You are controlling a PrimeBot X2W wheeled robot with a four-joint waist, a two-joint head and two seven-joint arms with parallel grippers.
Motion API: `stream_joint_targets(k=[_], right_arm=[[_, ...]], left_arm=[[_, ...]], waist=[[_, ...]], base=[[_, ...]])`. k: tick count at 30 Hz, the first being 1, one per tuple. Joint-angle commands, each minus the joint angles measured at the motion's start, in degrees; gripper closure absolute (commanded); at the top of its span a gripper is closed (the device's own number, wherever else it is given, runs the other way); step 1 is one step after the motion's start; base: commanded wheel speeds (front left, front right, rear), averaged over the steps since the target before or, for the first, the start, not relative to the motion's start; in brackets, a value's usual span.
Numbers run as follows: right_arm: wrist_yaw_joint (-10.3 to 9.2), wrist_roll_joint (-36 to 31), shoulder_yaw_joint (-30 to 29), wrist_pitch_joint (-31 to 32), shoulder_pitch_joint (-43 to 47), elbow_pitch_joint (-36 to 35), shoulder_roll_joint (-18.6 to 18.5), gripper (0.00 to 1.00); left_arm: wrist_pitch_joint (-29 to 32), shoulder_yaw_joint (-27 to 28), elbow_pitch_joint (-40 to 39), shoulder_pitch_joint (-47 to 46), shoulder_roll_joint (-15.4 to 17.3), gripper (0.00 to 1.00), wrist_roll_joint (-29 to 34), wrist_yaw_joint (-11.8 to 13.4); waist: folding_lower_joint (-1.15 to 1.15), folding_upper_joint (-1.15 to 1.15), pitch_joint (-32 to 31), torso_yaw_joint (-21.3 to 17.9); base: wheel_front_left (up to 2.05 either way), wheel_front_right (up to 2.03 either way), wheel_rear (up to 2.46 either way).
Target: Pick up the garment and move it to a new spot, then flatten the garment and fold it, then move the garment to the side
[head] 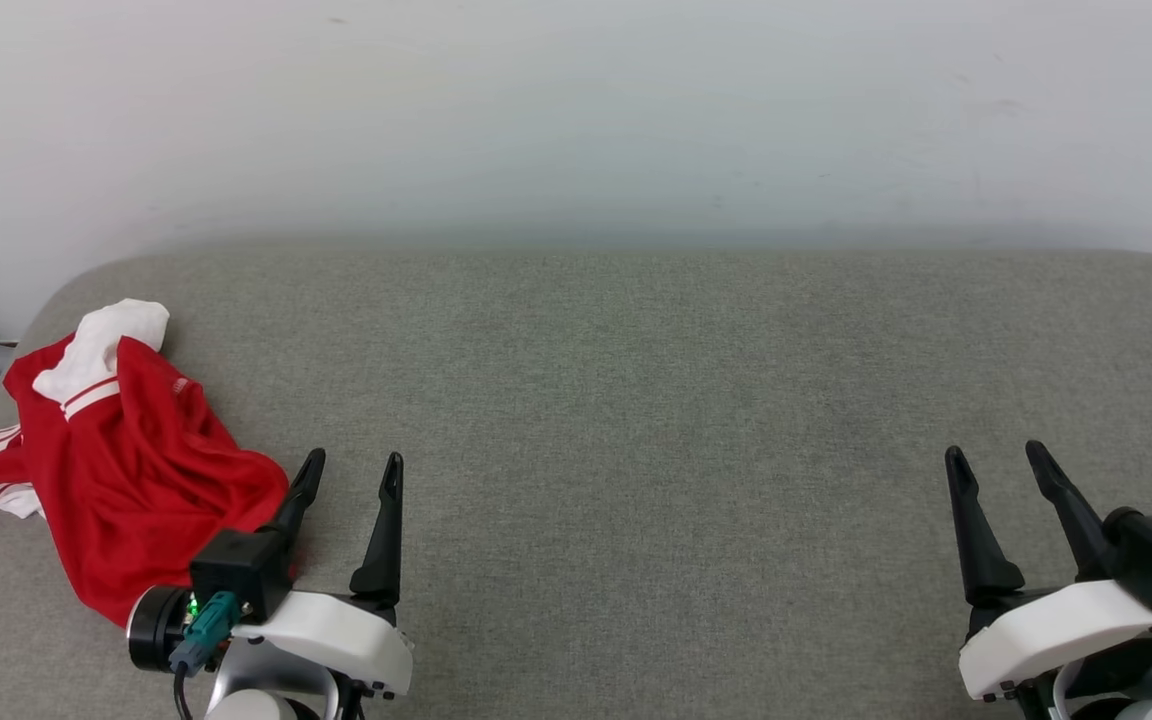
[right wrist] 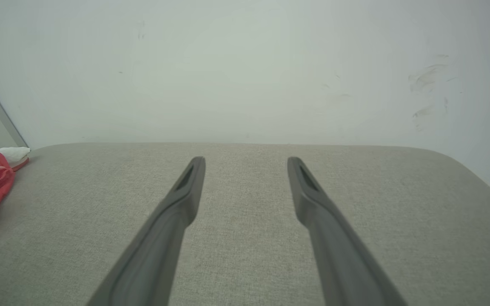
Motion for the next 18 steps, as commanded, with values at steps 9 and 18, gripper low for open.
stream_joint_targets(k=[9, 18], right_arm=[[-0.02, -3.3, -0.5, 0.2, 0.9, -1.4, 0.3, 0.0], [-0.02, -4.8, -1.0, -0.2, 1.5, -2.2, 0.3, 0.0]], left_arm=[[-1.4, 0.4, 1.3, -1.1, -0.5, 0.0, 1.9, -1.3], [-2.3, 1.2, 2.0, -1.2, -1.5, 0.0, 3.4, -2.7]], waist=[[0.0, 0.0, -0.1, 0.5], [0.0, 0.0, -0.2, 1.4]], base=[[0.0, 0.0, 0.0], [0.0, 0.0, 0.0]])
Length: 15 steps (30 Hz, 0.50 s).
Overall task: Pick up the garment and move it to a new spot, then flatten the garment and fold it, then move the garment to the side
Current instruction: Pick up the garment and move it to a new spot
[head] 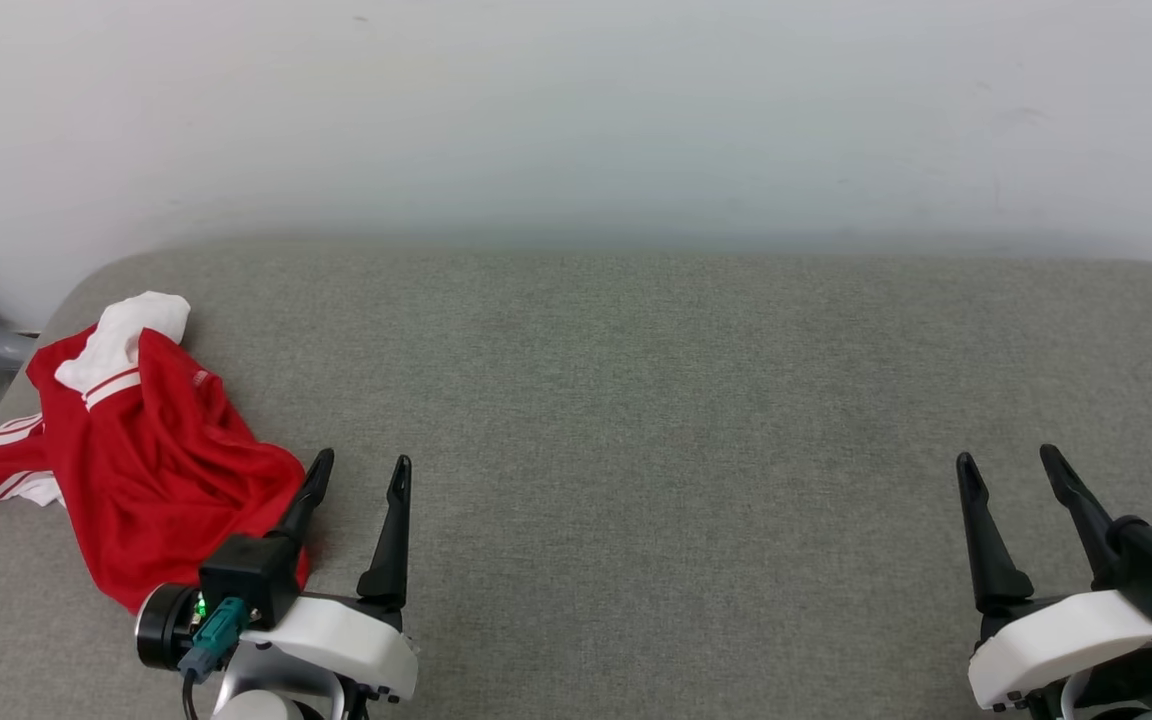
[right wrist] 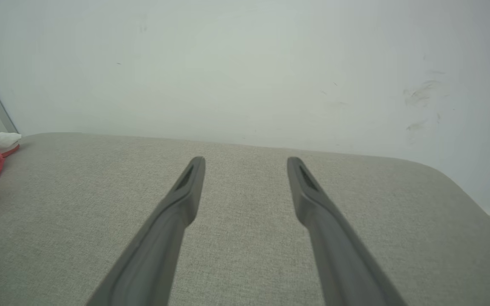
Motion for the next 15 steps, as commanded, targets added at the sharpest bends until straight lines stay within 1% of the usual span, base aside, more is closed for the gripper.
stream_joint_targets(k=[1, 8, 12, 15], right_arm=[[-0.04, -0.5, -0.2, -0.4, 0.3, -0.6, 0.2, 0.0], [-0.04, -1.5, -0.5, -1.4, 0.5, -1.5, 0.2, 0.0], [-0.04, -1.4, 0.0, -2.1, 0.3, -2.1, 0.2, 0.0], [-0.04, -0.6, 0.6, -2.4, 0.1, -2.3, 0.2, 0.0]], left_arm=[[-0.5, 0.0, 0.0, -0.9, -0.1, 0.0, 1.0, -0.4], [-1.1, 1.1, 0.6, -1.4, -0.9, 0.0, 2.2, -1.1], [-1.5, 1.7, 1.1, -1.9, -1.2, 0.0, 2.6, -1.5], [-1.4, 2.3, 1.6, -2.2, -1.4, 0.0, 1.7, -2.0]], waist=[[0.0, 0.0, 0.0, 0.3], [0.0, 0.0, 0.1, 3.0], [0.0, 0.0, 0.1, 5.4], [0.0, 0.0, 0.2, 7.5]], base=[[0.0, 0.0, 0.0], [0.0, 0.0, 0.0], [0.0, 0.0, 0.0], [0.0, 0.0, 0.0]])
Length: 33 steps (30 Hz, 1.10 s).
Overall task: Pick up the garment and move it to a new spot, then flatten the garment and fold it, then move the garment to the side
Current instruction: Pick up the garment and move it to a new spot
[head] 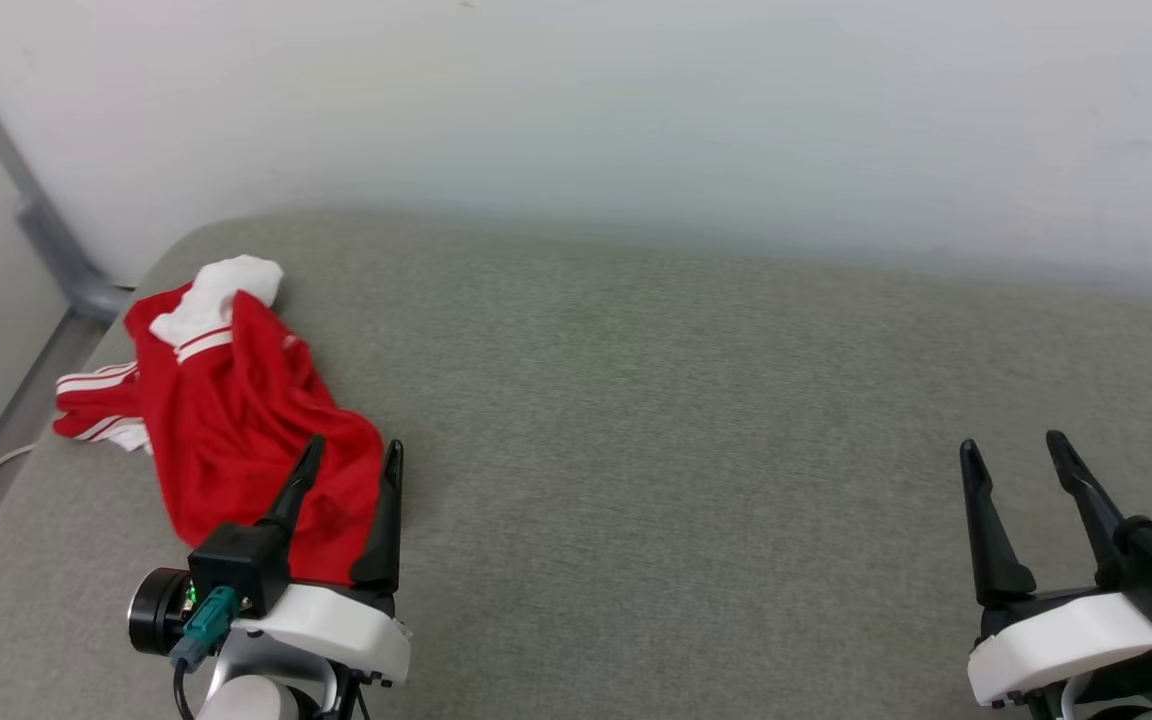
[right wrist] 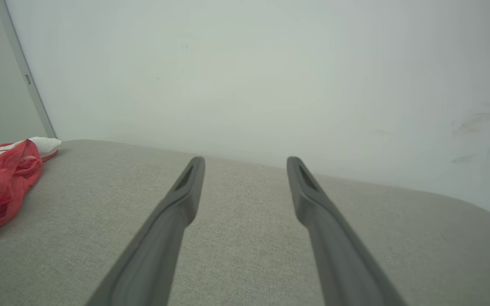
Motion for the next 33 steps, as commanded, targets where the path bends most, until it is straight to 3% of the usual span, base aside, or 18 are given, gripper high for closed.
stream_joint_targets(k=[1, 13, 24, 33], right_arm=[[-0.03, 0.3, 0.4, -0.4, -0.4, -0.3, 0.2, 0.0], [-0.03, -0.5, 2.7, -1.2, -1.3, -1.0, 0.2, 0.0], [-0.03, -1.5, 4.7, -0.8, -2.1, -1.0, 0.2, 0.0], [-0.03, -2.1, 5.5, -1.2, -2.4, -0.5, 0.2, 0.0]], left_arm=[[-0.2, 0.3, 0.3, -0.7, -0.2, 0.0, -0.3, -0.3], [-0.2, 2.0, 2.3, -1.2, -0.4, 0.0, -1.6, -1.1], [-0.2, 3.1, 3.0, -2.0, -0.3, 0.0, -1.5, -1.4], [-0.2, 3.4, 3.3, -2.1, 0.0, 0.0, -1.0, -1.5]], waist=[[0.0, 0.0, 0.1, 2.0], [0.0, 0.0, 0.8, 12.2], [0.0, 0.0, 1.1, 18.4], [0.0, 0.0, 1.2, 20.9]], base=[[0.0, 0.0, 0.0], [0.0, 0.0, 0.0], [0.0, 0.0, 0.0], [0.0, 0.0, 0.0]])
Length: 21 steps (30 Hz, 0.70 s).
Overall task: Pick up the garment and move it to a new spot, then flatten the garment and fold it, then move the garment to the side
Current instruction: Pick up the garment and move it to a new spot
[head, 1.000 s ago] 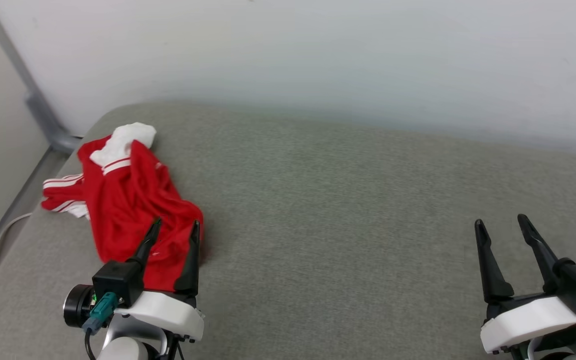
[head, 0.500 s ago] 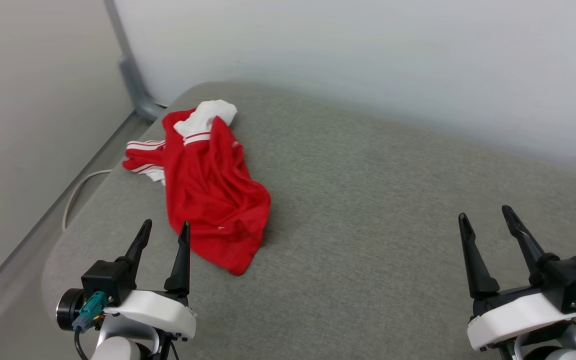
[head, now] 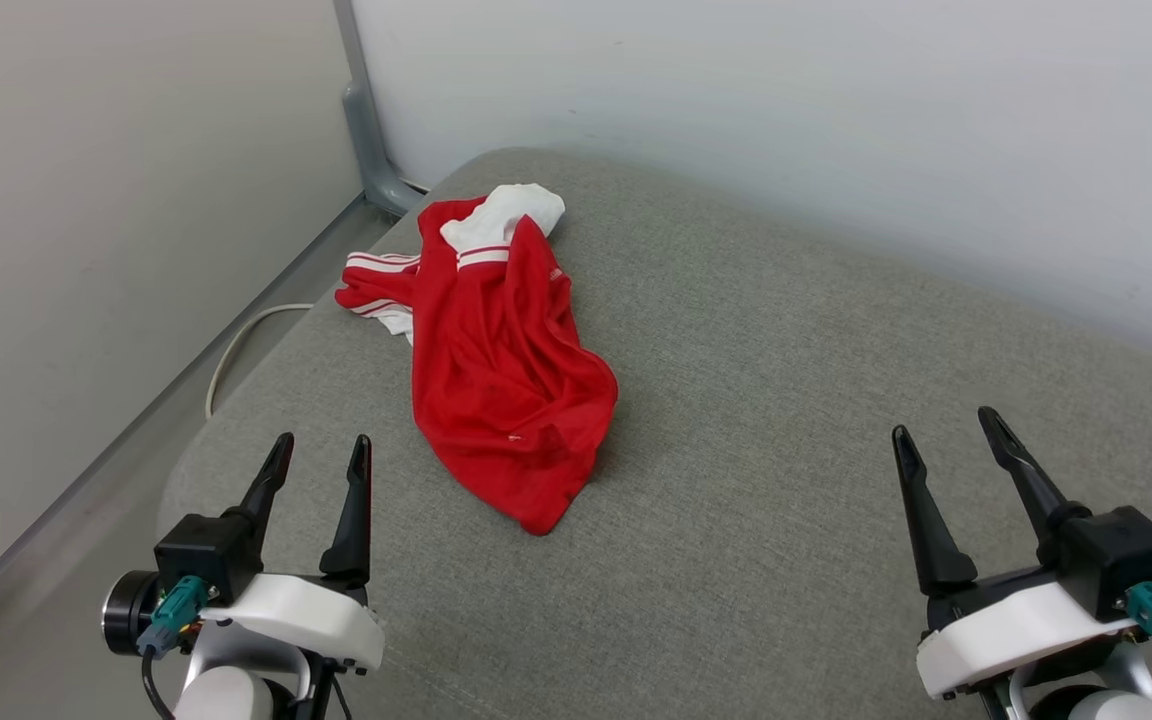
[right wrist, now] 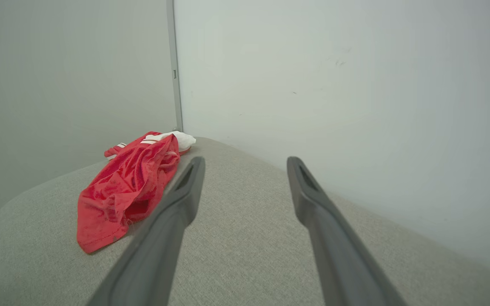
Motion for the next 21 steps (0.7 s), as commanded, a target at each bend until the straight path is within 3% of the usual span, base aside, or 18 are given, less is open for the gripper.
stream_joint_targets(k=[1, 13, 21], right_arm=[[-0.04, 0.1, 0.1, -0.3, -0.7, 0.0, 0.1, 0.0], [-0.04, 0.5, -0.3, -0.3, -1.9, 0.3, 0.1, 0.0], [-0.05, -1.8, 1.6, 2.7, -6.8, -2.0, -0.1, 0.0]], left_arm=[[-0.2, 0.0, 0.1, -0.7, 0.0, 0.0, 0.1, -0.2], [-0.2, -0.9, 2.2, -3.9, 1.0, 0.0, -1.8, -0.3], [4.4, -1.4, 4.8, -16.2, 5.1, 0.0, -12.6, -0.4]], waist=[[0.0, 0.0, 0.0, 0.1], [0.0, 0.0, 1.9, -0.9], [0.0, 0.0, 12.4, -7.9]], base=[[0.0, 0.0, 0.0], [0.0, 0.0, 0.0], [0.0, 0.0, 0.0]])
